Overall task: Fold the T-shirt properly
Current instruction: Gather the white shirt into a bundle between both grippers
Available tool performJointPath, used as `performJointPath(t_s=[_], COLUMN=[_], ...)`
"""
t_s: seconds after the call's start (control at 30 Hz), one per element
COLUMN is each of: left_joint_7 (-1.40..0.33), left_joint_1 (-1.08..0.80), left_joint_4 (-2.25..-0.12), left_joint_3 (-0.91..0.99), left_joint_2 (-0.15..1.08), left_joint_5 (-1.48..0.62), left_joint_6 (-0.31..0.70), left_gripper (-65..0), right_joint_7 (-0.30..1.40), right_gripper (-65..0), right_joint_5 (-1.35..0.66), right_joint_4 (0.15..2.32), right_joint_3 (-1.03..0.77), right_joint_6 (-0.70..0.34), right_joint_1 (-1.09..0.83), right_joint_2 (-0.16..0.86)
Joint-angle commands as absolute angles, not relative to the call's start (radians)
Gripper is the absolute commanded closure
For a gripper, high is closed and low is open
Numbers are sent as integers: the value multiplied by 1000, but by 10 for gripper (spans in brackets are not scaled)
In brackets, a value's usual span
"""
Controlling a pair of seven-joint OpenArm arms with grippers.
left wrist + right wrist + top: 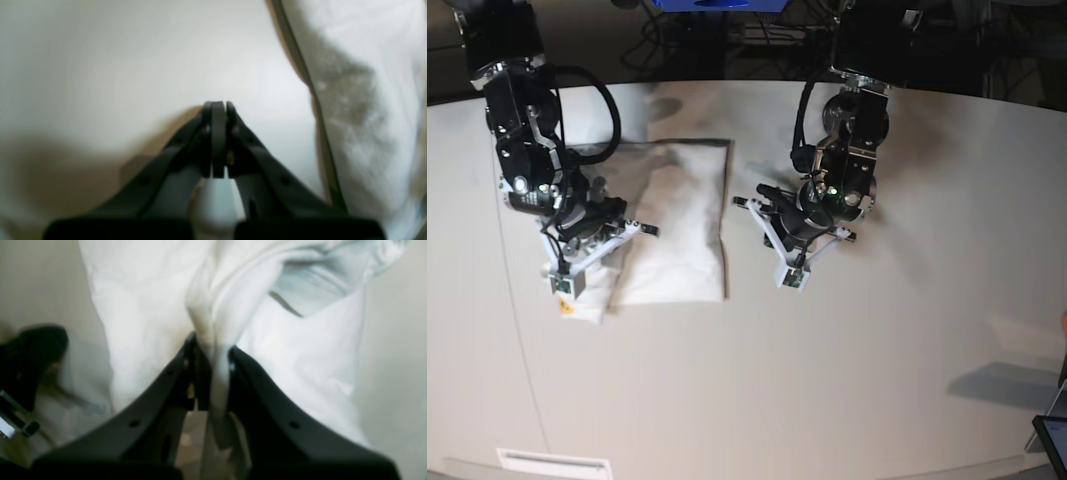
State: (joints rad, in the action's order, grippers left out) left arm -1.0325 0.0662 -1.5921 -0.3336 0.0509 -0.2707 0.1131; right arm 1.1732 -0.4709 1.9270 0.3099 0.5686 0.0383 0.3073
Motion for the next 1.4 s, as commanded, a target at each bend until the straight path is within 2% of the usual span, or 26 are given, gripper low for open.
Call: performJointPath(t_s=[0.0, 0.13, 0.43, 0.6, 0.73, 0.9, 1.37], left_joint_7=[-1021, -1069, -1075, -1075, -1075, -1070, -1069], left_joint_1=[81, 59, 16, 16, 31, 82, 94], left_joint_4=[-1630, -1664, -1690, -1685, -1675, -1595, -1593], left_joint_3=[-332, -326, -337, -340, -414, -467, -460], left_joint_2=[62, 87, 108, 58, 56, 50, 71], left_joint_5=[-277, -277, -277, -286, -381, -484, -489], left_joint_6=[117, 117, 117, 119, 119, 119, 119], left_gripper=[-2, -2, -3, -5, -5, -3, -2], right_joint_7=[1165, 1178, 1230, 1231, 1233, 1319, 1320], right_gripper=[-3, -3, -3, -3, -3, -3, -1], right_joint_5=[-478, -478, -478, -478, -478, -478, -478], right_joint_4=[1945, 1940, 1937, 1937, 1937, 1946, 1956], right_joint_3=[326, 403, 524, 541, 553, 553, 555], right_joint_6=[595, 698, 698, 698, 698, 698, 698], right_joint_1=[61, 79, 128, 137, 147, 177, 234], right_joint_2=[311, 311, 306, 308, 311, 312, 360])
